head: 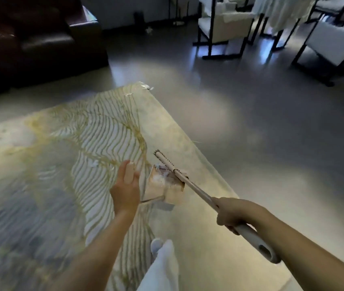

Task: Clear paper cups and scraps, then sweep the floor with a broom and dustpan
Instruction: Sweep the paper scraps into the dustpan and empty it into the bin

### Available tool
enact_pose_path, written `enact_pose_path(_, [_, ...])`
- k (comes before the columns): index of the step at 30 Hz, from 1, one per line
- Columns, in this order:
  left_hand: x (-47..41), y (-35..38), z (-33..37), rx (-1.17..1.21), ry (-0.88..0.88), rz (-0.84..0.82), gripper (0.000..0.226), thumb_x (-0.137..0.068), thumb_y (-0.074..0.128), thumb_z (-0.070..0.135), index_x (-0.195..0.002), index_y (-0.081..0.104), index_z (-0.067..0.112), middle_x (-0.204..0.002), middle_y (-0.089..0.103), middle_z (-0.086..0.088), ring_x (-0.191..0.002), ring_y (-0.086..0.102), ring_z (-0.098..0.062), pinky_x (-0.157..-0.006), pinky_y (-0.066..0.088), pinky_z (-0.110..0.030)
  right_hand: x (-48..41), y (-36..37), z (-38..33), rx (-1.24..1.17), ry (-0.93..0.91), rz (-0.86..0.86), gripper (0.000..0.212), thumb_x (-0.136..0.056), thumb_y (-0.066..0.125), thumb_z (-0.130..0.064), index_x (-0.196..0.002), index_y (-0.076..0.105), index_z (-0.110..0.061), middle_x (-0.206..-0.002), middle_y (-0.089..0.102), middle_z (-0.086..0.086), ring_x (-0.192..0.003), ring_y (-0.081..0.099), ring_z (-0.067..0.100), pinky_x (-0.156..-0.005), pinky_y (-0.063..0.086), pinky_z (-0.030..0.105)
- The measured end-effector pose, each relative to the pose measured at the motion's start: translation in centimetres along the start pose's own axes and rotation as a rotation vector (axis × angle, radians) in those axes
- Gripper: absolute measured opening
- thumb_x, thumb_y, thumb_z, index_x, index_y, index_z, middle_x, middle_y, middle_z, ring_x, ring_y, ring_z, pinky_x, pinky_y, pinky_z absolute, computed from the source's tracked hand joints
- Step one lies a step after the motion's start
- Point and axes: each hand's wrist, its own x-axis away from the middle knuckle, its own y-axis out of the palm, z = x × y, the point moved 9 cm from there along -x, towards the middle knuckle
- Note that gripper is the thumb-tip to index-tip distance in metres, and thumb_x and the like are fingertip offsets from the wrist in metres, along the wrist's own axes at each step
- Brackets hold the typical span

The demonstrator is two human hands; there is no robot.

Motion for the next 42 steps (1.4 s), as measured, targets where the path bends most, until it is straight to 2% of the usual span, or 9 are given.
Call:
enact_pose_path(10, [-17.9, -2.9, -4.5, -0.145, -0.11, 0.202, 0.039, -0.093, 0.06, 0.018, -0.133, 0.057, 0.016, -0.123, 0.065, -0.01, -0.097, 0.064, -0.036, -0.079, 0.044, -0.035, -12.7, -10.2, -18.7, 0.238, -0.233, -0.162, 0.037, -0.086, 0.048, -0.005, -0.121, 0.041, -0.013, -0.064, 0.054, 0.009, -0.042, 0.049, 0.018, -0.037, 0.042, 0.025])
enact_pose_path(13, [-21.6, -3.4, -6.0, -0.162, -0.137, 0.242, 0.031, -0.096, 0.055, 0.025, -0.126, 0.059, 0.02, -0.124, 0.064, -0.004, -0.102, 0.063, -0.032, -0.074, 0.037, -0.028, -15.5, -12.3, -23.5, 0.282, -0.283, -0.229, 0.039, -0.088, 0.044, -0.003, -0.124, 0.037, -0.013, -0.066, 0.053, 0.013, -0.042, 0.048, 0.019, -0.037, 0.041, 0.024])
enact_pose_path(17, [-26.7, -3.7, -9.1, -0.17, -0.309, 0.308, 0.038, -0.093, 0.051, 0.04, -0.128, 0.058, 0.027, -0.113, 0.068, -0.011, -0.095, 0.063, -0.037, -0.077, 0.043, -0.036, -19.8, -15.9, -30.0, 0.372, -0.339, -0.291, 0.046, -0.091, 0.044, -0.001, -0.134, 0.032, -0.011, -0.064, 0.052, 0.012, -0.041, 0.049, 0.017, -0.038, 0.042, 0.024])
enact_pose_path(20, [-30.0, -3.6, -10.8, -0.189, -0.383, 0.365, 0.037, -0.094, 0.058, 0.024, -0.13, 0.057, 0.022, -0.119, 0.066, -0.012, -0.1, 0.062, -0.038, -0.077, 0.041, -0.035, -23.6, -18.4, -34.4, 0.434, -0.387, -0.345, 0.056, -0.093, 0.043, 0.0, -0.143, 0.025, -0.014, -0.065, 0.052, 0.012, -0.047, 0.048, 0.019, -0.043, 0.044, 0.028])
enact_pose_path(25, [-33.9, -4.0, -12.8, -0.212, -0.49, 0.489, 0.03, -0.092, 0.06, 0.018, -0.122, 0.062, 0.019, -0.104, 0.069, -0.018, -0.092, 0.063, -0.042, -0.073, 0.043, -0.037, -29.4, -22.4, -40.9, 0.573, -0.406, -0.369, 0.066, -0.091, 0.043, -0.001, -0.15, 0.019, -0.021, -0.063, 0.053, 0.01, -0.047, 0.05, 0.019, -0.048, 0.045, 0.031])
enact_pose_path(33, [-39.6, -5.2, -15.7, -0.19, -0.592, 0.548, 0.041, -0.084, 0.061, 0.033, -0.123, 0.064, 0.018, -0.114, 0.068, -0.011, -0.101, 0.063, -0.033, -0.081, 0.043, -0.031, -38.1, -24.3, -49.7, 0.74, -0.433, -0.388, 0.049, -0.089, 0.044, -0.002, -0.138, 0.038, -0.008, -0.064, 0.056, 0.009, -0.045, 0.052, 0.017, -0.043, 0.045, 0.029])
enact_pose_path(36, [-39.6, -6.1, -16.8, -0.142, -0.586, 0.586, 0.04, -0.084, 0.062, 0.029, -0.123, 0.064, 0.019, -0.112, 0.069, -0.004, -0.103, 0.064, -0.025, -0.083, 0.042, -0.026, -41.2, -22.6, -52.1, 0.786, -0.433, -0.361, 0.055, -0.086, 0.041, -0.001, -0.141, 0.036, -0.009, -0.071, 0.058, 0.01, -0.047, 0.054, 0.017, -0.042, 0.046, 0.029])
enact_pose_path(40, [-39.6, -6.4, -18.1, -0.128, -0.651, 0.597, 0.04, -0.088, 0.066, 0.021, -0.128, 0.061, 0.025, -0.112, 0.07, -0.002, -0.099, 0.066, -0.025, -0.086, 0.053, -0.039, -42.7, -20.1, -51.0, 0.878, -0.452, -0.388, 0.066, -0.079, 0.038, 0.001, -0.143, 0.033, -0.012, -0.063, 0.059, 0.006, -0.034, 0.052, 0.01, -0.037, 0.044, 0.023])
enact_pose_path(42, [-40.0, -6.5, -18.0, -0.15, -0.642, 0.597, 0.041, -0.088, 0.067, 0.019, -0.129, 0.061, 0.023, -0.114, 0.069, -0.003, -0.102, 0.065, -0.023, -0.085, 0.048, -0.028, -42.3, -19.7, -49.0, 0.896, -0.422, -0.447, 0.069, -0.076, 0.039, 0.003, -0.143, 0.033, -0.009, -0.069, 0.06, 0.01, -0.031, 0.051, 0.01, -0.037, 0.045, 0.024])
